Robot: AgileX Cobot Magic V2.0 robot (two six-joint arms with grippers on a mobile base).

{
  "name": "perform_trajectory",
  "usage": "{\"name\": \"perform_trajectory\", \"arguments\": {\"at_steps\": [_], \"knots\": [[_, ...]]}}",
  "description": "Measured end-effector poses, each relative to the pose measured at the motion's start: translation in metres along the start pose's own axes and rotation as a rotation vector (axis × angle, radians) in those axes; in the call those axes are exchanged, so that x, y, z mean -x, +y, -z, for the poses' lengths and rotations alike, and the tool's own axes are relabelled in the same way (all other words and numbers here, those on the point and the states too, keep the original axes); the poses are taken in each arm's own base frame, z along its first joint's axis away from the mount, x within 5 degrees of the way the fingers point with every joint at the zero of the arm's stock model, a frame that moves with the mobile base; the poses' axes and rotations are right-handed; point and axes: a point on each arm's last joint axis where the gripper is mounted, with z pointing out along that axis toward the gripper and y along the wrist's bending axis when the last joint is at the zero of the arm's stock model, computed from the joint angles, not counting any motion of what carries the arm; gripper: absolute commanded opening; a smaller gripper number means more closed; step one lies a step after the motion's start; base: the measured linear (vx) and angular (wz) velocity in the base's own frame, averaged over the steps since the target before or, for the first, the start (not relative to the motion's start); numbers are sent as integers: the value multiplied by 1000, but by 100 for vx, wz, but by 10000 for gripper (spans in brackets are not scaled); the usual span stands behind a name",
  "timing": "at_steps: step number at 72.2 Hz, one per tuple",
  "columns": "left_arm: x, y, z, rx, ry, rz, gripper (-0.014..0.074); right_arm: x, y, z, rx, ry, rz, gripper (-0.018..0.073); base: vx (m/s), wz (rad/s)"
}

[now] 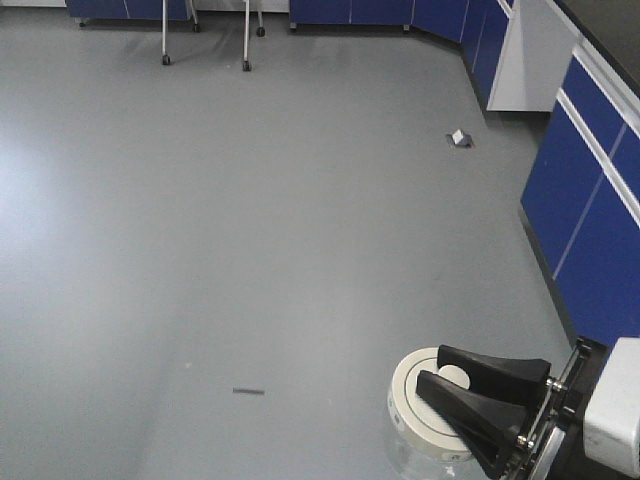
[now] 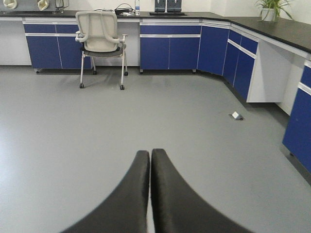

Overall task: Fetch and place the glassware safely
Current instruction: 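Hold the jar in the right gripper while the base turns away, then hold the jar while driving toward the black countertop with blue cabinets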

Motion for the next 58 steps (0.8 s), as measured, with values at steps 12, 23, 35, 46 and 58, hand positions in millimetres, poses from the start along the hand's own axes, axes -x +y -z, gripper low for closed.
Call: {"name": "perform_trajectory", "arguments": {"at_steps": [12,23,35,46,58], "knots": [[0,0,0,0,0,0,-7,0,0,0,-1,1,1,-1,72,9],[0,0,0,0,0,0,-7,0,0,0,-2,3,1,-1,75,14],[0,0,0,0,0,0,-7,0,0,0,-2,3,1,-1,73,13],[0,0,0,0,0,0,-7,0,0,0,-2,3,1,-1,71,3],[0,0,0,0,-1,0,-7,0,0,0,-1,2,1,-1,71,-11]]}}
